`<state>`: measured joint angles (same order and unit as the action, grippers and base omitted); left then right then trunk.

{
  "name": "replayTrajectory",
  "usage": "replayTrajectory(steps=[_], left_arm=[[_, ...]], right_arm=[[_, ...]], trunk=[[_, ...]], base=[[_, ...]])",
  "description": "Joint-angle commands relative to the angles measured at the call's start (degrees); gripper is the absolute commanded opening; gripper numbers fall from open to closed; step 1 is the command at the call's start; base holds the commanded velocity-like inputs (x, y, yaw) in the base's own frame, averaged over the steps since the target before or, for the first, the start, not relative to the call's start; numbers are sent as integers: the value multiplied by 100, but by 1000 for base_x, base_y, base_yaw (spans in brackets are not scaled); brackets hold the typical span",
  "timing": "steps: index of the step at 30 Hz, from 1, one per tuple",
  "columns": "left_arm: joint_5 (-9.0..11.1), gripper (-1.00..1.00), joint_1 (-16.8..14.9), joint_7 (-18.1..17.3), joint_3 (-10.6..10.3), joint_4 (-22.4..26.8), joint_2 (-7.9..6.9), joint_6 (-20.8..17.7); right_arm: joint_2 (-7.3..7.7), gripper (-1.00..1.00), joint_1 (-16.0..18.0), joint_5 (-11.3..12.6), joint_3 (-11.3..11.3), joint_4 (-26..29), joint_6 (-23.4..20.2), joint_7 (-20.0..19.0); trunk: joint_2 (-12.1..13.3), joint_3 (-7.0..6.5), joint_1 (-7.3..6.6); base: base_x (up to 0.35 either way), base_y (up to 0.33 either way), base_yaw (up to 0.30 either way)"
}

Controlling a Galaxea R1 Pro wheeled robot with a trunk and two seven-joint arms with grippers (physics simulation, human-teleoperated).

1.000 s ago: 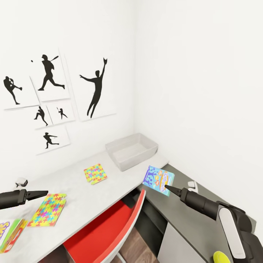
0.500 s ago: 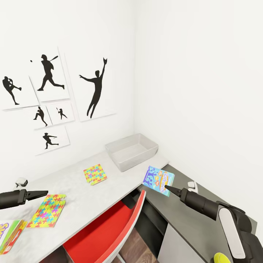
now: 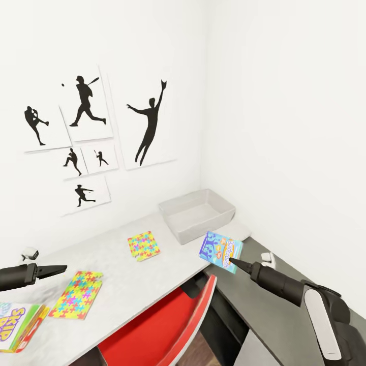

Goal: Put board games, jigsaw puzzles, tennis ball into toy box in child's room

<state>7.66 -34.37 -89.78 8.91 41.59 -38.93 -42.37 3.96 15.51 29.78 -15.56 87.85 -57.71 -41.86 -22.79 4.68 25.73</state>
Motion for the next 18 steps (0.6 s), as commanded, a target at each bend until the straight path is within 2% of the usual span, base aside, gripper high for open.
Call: replayTrajectory(steps=[1,12,18], left_arm=[[-2,100,-8,-22,-4,-2,0,-61],[-2,100,-8,-22,-4,-2,0,-61],[-2,100,-8,-22,-4,-2,13,-61]], right_arm=[[0,-100,5,-3,-8,4,-29,-37],[0,-100,5,-7,-8,4,-29,-41],[0,-100,5,-7,-12,0,-29,-41]], trunk=[[-13,13,5],[-13,13,5],[-13,13,5]], base=[[137,0,275],[37,0,281],[141,0,264]])
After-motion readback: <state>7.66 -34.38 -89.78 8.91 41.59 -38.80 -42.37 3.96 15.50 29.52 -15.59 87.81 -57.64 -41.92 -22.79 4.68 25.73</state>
